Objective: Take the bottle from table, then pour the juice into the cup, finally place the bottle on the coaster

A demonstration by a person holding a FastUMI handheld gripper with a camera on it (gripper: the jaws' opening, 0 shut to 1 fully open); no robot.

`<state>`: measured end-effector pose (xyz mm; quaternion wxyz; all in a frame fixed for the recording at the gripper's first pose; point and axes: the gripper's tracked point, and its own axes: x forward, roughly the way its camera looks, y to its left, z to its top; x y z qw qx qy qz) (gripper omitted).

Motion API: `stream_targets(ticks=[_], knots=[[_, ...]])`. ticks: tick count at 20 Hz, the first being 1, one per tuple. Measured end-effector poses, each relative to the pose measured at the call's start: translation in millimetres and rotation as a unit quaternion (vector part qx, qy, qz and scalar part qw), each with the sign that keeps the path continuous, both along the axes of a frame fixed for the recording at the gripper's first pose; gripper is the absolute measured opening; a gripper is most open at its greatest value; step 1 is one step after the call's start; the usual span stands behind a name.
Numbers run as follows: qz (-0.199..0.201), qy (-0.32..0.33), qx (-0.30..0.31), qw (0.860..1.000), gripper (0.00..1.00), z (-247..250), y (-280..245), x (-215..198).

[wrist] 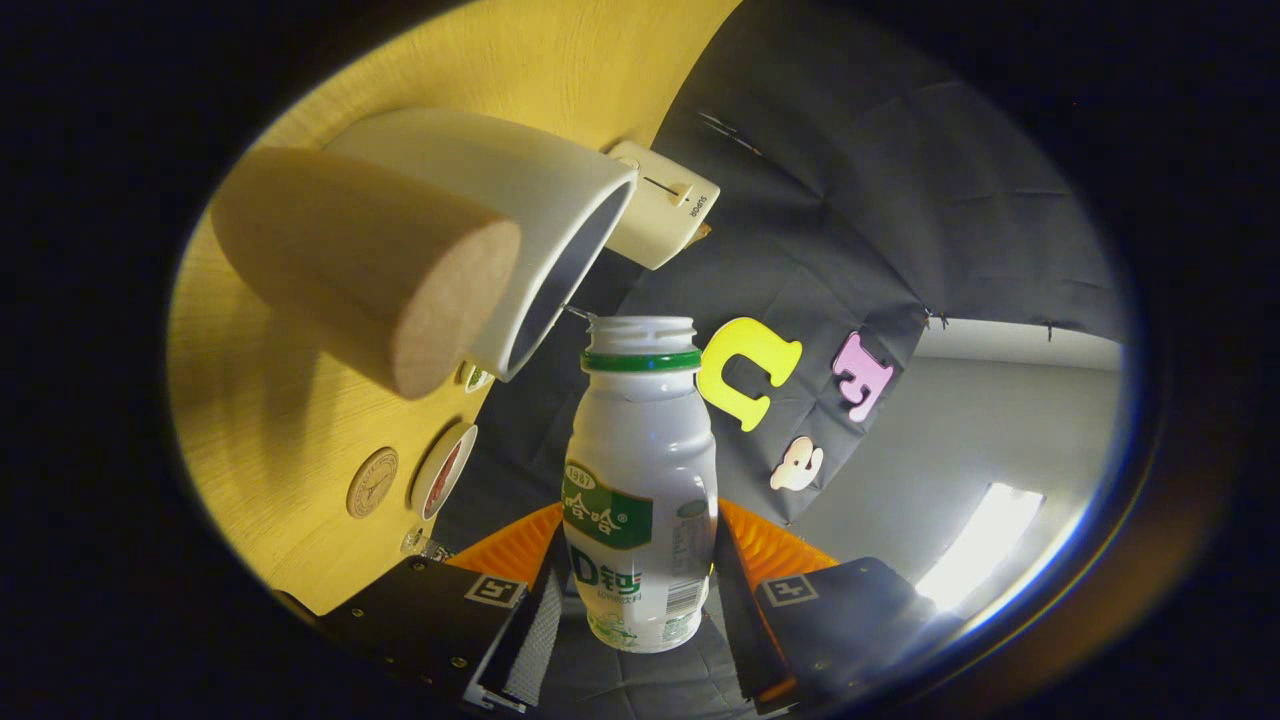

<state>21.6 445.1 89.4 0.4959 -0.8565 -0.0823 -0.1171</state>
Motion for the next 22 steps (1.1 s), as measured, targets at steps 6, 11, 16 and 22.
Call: stream_targets(ticks=[6, 11, 16, 22], knots=[[-0.002, -0.007, -0.023, 1.000, 0.70, 6, 5, 1], [0.002, -0.003, -0.036, 0.999, 0.70, 7, 10, -2], [-0.006, -0.011, -0.074, 0.997, 0.70, 13, 18, 2], [-0.007, -0.012, -0.082, 0.996, 0.70, 14, 22, -2]])
